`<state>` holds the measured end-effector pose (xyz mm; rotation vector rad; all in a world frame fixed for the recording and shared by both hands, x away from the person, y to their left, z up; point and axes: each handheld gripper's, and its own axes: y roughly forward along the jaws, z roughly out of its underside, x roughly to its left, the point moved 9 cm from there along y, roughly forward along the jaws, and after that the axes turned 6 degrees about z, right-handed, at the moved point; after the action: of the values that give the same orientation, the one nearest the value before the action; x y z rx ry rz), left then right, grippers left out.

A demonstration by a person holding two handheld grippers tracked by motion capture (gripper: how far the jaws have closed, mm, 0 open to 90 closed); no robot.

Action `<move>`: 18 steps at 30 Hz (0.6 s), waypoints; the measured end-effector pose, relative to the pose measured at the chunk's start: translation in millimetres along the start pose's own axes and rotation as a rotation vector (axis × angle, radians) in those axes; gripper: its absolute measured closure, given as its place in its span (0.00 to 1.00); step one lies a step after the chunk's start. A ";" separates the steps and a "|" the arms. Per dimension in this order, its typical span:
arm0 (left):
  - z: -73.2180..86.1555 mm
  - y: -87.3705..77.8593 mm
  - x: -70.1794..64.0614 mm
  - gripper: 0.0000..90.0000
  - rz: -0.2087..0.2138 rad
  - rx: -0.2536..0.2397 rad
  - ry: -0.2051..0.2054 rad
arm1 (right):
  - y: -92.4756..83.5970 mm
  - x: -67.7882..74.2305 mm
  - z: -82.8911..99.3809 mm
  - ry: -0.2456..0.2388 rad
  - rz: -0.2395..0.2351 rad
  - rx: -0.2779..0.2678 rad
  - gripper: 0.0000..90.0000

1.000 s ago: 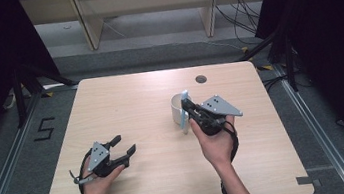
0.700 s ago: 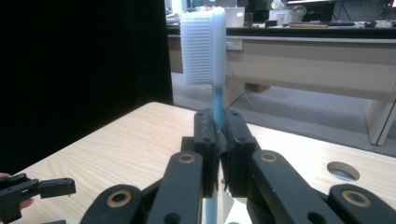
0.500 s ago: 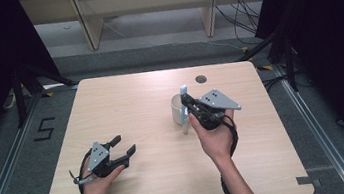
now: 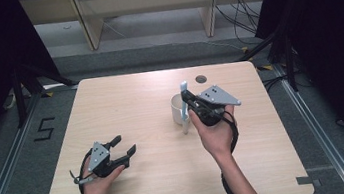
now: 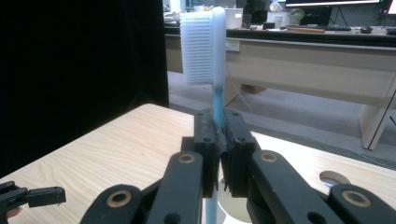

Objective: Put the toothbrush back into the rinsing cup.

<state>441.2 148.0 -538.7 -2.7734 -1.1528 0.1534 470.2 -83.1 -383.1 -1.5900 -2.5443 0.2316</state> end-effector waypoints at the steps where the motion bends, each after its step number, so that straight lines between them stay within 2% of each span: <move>1: 0.0 0.1 0.1 0.34 0.000 0.000 0.000 | 0.3 -0.7 -0.7 -0.005 0.001 -0.001 0.96; 8: 0.0 0.0 0.0 0.34 0.000 0.000 -0.001 | 2.3 -2.4 -3.9 -0.003 0.006 -0.008 0.96; 9: 0.5 -0.9 0.2 0.34 -0.004 0.010 0.000 | 2.4 -3.4 -4.3 -0.014 0.008 -0.007 0.96; 11: 0.9 -1.5 0.3 0.34 -0.006 0.017 0.001 | 2.9 -2.4 -5.3 -0.006 0.001 -0.008 0.96; 14: 0.0 0.0 -0.1 0.34 0.001 0.000 0.002 | 1.5 -3.5 -7.3 0.001 0.012 -0.005 0.96; 15: 0.9 -1.4 0.1 0.34 -0.006 0.018 0.002 | 1.9 -3.2 -8.6 -0.004 0.007 -0.012 0.96; 16: 0.6 -1.0 0.0 0.34 -0.004 0.013 0.002 | 2.4 -3.0 -9.3 -0.002 0.003 -0.016 0.96; 17: 0.2 -0.4 0.0 0.34 -0.001 0.005 0.001 | 2.3 -5.5 -10.3 -0.021 0.014 -0.022 0.96; 18: 0.6 -0.9 0.2 0.34 -0.005 0.011 0.000 | 2.9 -4.5 -10.4 -0.006 0.009 -0.020 0.96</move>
<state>440.6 148.8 -539.1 -2.7609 -1.1546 0.1581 476.7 -85.3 -373.6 -1.6098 -2.5525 0.2124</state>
